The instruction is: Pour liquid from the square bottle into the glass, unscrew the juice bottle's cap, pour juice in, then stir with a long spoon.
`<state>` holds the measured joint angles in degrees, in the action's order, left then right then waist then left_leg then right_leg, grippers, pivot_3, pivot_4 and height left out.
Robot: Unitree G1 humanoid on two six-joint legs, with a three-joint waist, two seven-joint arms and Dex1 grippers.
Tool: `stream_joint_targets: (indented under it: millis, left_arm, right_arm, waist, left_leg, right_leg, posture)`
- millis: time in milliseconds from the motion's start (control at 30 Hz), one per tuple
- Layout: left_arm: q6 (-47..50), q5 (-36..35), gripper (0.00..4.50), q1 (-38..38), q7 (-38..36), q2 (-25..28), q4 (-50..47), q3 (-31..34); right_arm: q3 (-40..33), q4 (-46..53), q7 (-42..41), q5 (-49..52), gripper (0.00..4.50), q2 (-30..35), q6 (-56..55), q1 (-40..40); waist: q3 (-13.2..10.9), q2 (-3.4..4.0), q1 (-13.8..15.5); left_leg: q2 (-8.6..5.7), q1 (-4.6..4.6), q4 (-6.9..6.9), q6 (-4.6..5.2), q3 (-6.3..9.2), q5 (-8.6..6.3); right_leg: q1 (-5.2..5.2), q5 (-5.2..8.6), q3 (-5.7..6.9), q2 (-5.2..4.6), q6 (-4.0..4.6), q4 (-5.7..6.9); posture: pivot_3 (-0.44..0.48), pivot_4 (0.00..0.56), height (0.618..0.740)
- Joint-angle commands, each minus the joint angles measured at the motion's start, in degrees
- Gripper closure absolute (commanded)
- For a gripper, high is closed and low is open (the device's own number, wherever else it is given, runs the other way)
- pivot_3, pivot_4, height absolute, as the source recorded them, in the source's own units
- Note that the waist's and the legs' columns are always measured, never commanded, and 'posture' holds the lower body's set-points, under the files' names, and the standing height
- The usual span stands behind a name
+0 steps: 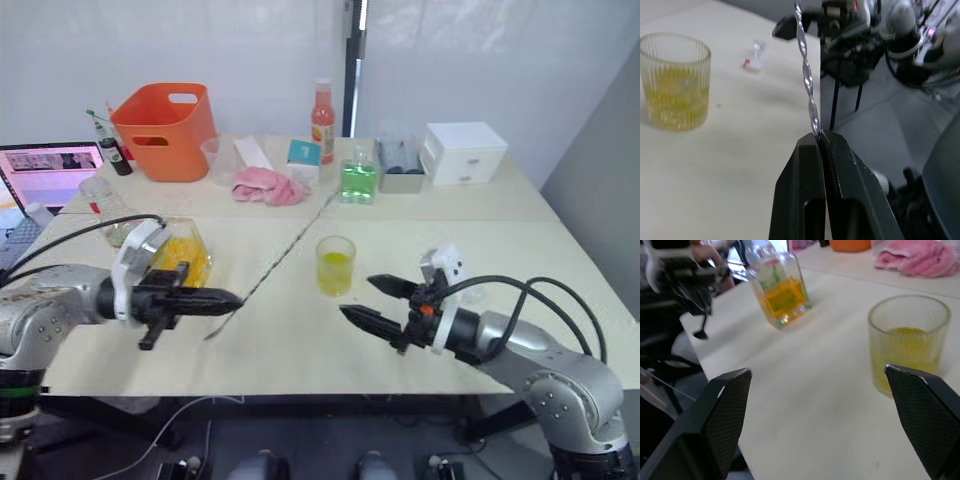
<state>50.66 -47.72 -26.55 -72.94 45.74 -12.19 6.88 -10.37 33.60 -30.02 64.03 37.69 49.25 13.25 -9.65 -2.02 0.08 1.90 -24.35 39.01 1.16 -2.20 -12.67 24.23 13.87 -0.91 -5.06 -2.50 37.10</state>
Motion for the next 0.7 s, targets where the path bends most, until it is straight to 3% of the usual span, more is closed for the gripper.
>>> stream_joint_targets:
  millis: [33,267,700]
  left_arm:
    - [2.47,-4.72,4.46,1.05,7.39,-2.52,-5.44,3.61]
    - [2.78,-7.26,4.46,1.59,12.11,-4.09,-7.76,3.73]
    - [1.16,-6.42,4.46,1.79,11.33,-2.65,-8.44,1.68]
  right_arm:
    - [-0.05,1.45,6.65,9.56,0.00,-5.23,-0.61,4.34]
    - [1.23,-3.41,19.65,19.71,0.00,-13.00,-1.45,11.18]
    - [3.91,-6.34,23.05,24.62,0.00,-13.47,-1.27,14.76]
  waist:
    - [0.00,0.00,-0.41]
    - [0.00,0.00,-0.60]
    - [0.00,0.01,-0.71]
  left_leg:
    - [0.02,0.04,-0.01,0.00,0.05,0.00]
    - [-0.02,0.04,-0.03,-0.01,0.11,0.01]
    - [-0.07,0.04,-0.04,-0.01,0.09,0.01]
  right_leg:
    - [-0.03,0.00,0.00,0.03,0.01,0.00]
    - [-0.02,-0.01,0.00,0.03,0.03,0.01]
    - [-0.03,-0.01,0.01,0.03,0.03,-0.01]
  posture:
    - [0.000,0.150,0.715]
    - [0.000,0.150,0.715]
    - [0.000,0.150,0.715]
